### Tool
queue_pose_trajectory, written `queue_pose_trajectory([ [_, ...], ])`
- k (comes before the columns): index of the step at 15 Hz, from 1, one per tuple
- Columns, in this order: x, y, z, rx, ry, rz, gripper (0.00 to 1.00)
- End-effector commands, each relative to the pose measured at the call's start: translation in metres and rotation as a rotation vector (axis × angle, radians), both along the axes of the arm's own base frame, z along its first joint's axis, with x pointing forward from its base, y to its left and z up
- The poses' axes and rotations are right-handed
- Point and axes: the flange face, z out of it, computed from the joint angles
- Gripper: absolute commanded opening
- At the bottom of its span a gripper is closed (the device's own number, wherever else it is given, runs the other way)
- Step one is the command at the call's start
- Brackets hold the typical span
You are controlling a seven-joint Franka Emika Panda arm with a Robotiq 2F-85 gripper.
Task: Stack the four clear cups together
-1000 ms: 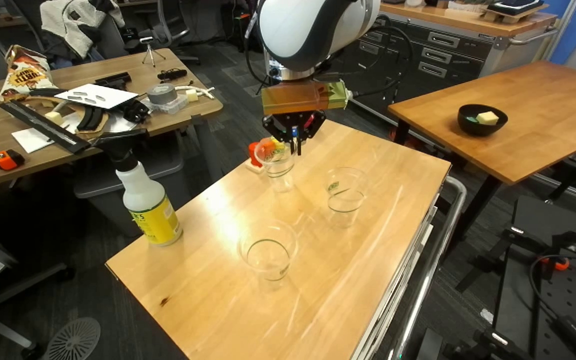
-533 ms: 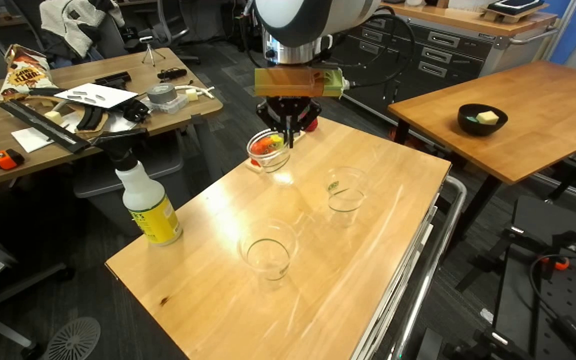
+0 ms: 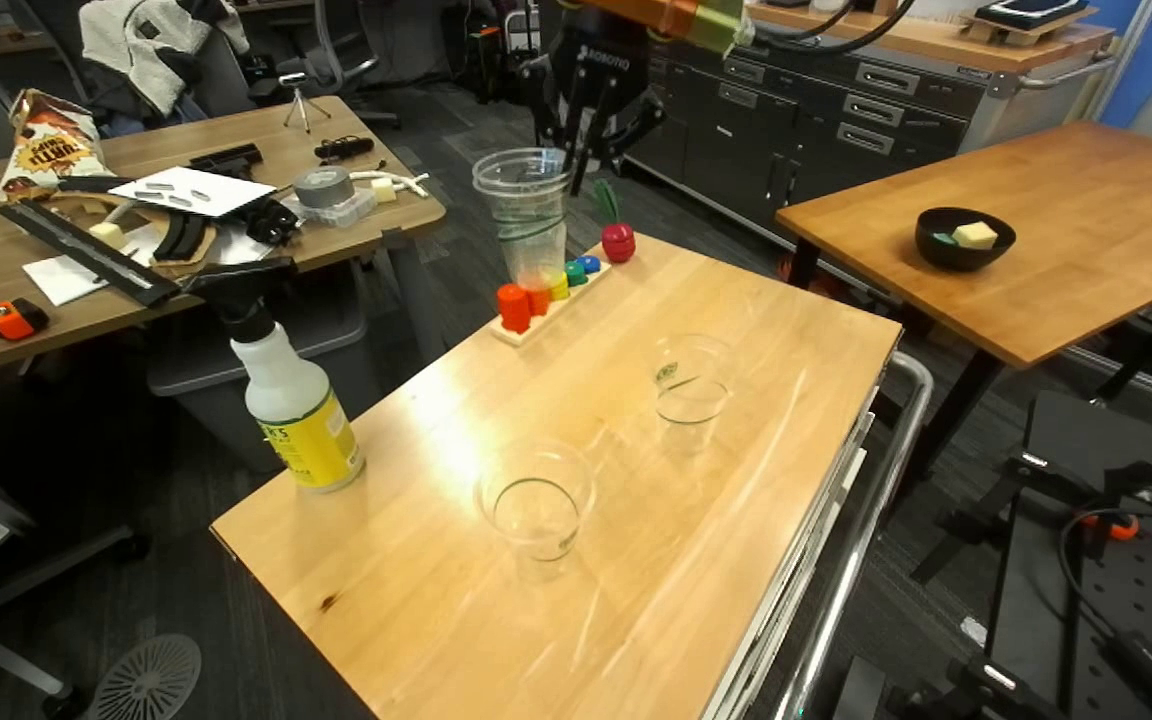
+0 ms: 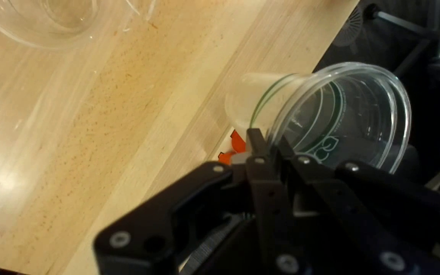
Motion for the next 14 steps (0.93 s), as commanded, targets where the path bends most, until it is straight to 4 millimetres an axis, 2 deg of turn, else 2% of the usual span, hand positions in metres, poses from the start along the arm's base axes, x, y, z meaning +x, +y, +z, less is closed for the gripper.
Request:
queue_pose_trajectory([
  [1, -0.049, -0.015, 0.044, 0.030, -0.086, -0.005, 0.02],
  [4, -0.085, -0.020, 0.067, 0.009, -0.112, 0.020, 0.02],
  [8, -0.132, -0.013, 0.080, -0.010, -0.108, 0.050, 0.02],
  [10, -0.150, -0.011, 0.079, -0.026, -0.106, 0.062, 0.02],
  [14, -0.178, -0.011, 0.062, -0.067, -0.066, 0.090, 0.02],
])
